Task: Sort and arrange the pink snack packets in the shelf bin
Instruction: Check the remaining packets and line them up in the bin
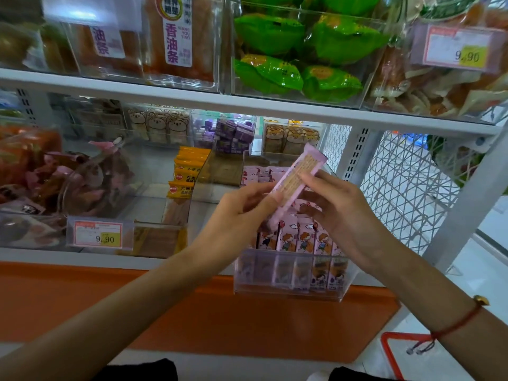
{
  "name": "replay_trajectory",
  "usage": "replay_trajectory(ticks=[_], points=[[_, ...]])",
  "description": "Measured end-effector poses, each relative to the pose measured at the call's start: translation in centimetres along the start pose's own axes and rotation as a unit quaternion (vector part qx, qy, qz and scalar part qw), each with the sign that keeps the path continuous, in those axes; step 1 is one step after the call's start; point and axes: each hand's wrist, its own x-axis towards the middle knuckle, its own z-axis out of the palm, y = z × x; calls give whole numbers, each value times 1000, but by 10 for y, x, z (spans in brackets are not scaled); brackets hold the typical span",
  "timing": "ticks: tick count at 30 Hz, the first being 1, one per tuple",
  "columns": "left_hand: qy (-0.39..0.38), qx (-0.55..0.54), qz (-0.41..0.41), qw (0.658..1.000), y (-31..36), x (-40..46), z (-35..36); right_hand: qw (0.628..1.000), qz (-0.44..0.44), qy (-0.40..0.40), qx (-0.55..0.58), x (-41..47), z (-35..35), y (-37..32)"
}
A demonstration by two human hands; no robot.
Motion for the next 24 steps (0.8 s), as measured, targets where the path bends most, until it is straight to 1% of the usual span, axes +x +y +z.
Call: replay_trajectory(ticks=[2,5,8,10,13,15,16,17,18,19,20,22,24], points=[[-9,-39,-66,997,5,2,-2,1000,7,11,14,-1,0,-4],[-24,-115,-160,980,8,5,-12,999,26,31,16,-1,-3,-6],[-71,-170,-193,964,8,5,-20,998,48,41,2,-1,-4,-6],[-84,-169,-203,961,7,5,-22,997,60,39,6,0,-4,-5],[-80,-148,-210,963,7,5,-22,997,65,37,16,1,-4,-5],[-51,-120,-176,976,6,6,-20,997,57,24,35,1,-4,-5],[-18,-86,-126,988,5,6,-20,998,50,11,44,1,-5,-6],[21,-29,-52,998,5,6,-21,998,42,-7,47,1,-4,-7],[57,44,34,997,4,6,-22,998,34,-25,44,0,-3,-8],[84,110,107,985,4,5,-22,998,25,-39,34,0,-2,-7],[102,155,152,971,3,4,-23,999,14,-42,19,-1,0,-6],[110,194,187,957,2,3,-22,1000,-8,-17,-12,-2,2,-3],[88,210,196,954,0,1,-19,999,-26,8,-21,-2,2,0]])
